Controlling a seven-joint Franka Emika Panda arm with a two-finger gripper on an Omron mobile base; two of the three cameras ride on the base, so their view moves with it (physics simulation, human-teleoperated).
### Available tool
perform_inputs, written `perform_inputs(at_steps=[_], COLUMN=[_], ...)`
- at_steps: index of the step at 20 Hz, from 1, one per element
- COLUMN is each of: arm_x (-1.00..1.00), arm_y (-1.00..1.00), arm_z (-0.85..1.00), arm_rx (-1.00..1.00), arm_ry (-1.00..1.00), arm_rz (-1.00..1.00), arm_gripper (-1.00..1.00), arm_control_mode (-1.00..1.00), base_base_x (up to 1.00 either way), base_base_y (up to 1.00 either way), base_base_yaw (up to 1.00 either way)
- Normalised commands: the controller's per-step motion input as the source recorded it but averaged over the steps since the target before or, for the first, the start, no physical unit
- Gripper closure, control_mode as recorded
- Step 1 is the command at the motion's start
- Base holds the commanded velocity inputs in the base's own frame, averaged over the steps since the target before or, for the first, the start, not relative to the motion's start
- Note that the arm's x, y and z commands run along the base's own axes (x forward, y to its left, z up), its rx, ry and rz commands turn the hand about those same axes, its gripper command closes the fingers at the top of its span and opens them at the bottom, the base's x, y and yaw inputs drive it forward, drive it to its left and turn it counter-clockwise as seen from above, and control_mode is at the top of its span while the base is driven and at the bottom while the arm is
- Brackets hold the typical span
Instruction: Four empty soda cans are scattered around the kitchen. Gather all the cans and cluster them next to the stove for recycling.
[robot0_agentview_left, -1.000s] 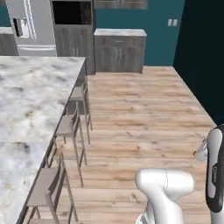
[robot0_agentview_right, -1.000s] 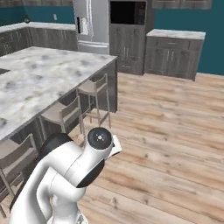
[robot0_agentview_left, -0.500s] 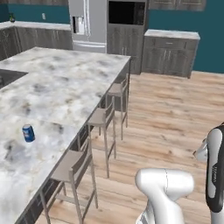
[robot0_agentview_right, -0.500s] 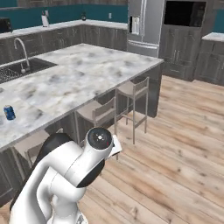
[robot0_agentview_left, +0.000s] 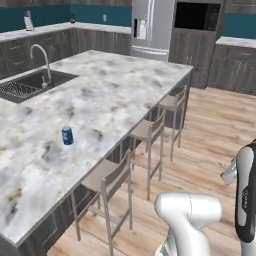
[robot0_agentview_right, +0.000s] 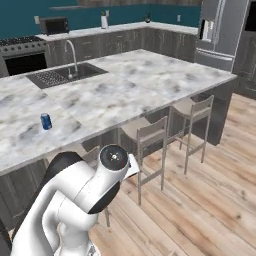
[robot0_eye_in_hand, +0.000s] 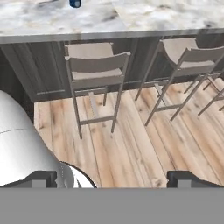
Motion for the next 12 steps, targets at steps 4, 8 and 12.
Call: perform_inputs(at_steps=[4,8,12], arm_x=[0.0,0.0,0.0], arm_y=[0.0,0.0,0.0], arm_z=[0.0,0.0,0.0], arm_rx=[0.0,0.0,0.0], arm_ry=[0.0,0.0,0.0], arm_rz=[0.0,0.0,0.0], arm_gripper=[-1.0,-1.0,-1.0], arm_control_mode=[1.0,1.0,1.0], base_base_x=[0.0,0.04,-0.02], base_base_y=[0.0,0.0,0.0], base_base_yaw=[0.42,0.38,0.41])
